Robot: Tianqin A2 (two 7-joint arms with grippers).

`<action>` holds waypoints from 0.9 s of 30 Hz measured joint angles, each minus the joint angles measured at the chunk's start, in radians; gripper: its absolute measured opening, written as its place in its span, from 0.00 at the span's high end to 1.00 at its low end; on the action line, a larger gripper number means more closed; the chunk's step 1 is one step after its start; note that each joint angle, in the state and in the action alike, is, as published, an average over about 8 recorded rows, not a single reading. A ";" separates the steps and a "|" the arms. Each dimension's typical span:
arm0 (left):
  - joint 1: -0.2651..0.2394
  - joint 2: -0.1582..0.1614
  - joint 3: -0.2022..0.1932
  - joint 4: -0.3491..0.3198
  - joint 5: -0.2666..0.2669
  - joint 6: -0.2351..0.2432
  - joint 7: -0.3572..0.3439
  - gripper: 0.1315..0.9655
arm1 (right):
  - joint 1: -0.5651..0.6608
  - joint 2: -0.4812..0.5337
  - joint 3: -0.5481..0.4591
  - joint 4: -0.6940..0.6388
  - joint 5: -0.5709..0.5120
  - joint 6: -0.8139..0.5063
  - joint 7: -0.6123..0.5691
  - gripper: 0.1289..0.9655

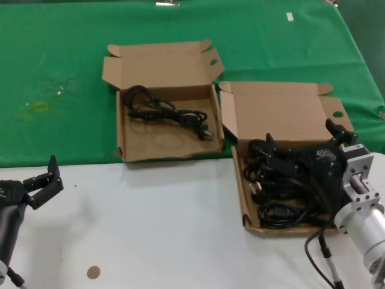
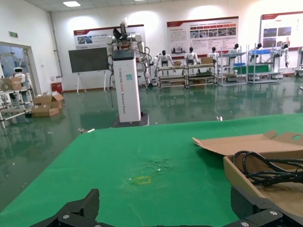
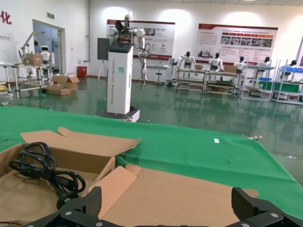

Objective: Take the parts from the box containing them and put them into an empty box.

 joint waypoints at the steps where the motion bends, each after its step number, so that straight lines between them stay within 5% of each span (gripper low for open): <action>1: 0.000 0.000 0.000 0.000 0.000 0.000 0.000 0.00 | 0.000 0.000 0.000 0.000 0.000 0.000 0.000 0.00; 27: 0.000 0.000 0.000 0.000 0.000 0.000 0.000 0.00 | 0.000 0.000 0.000 0.000 0.000 0.000 0.000 0.00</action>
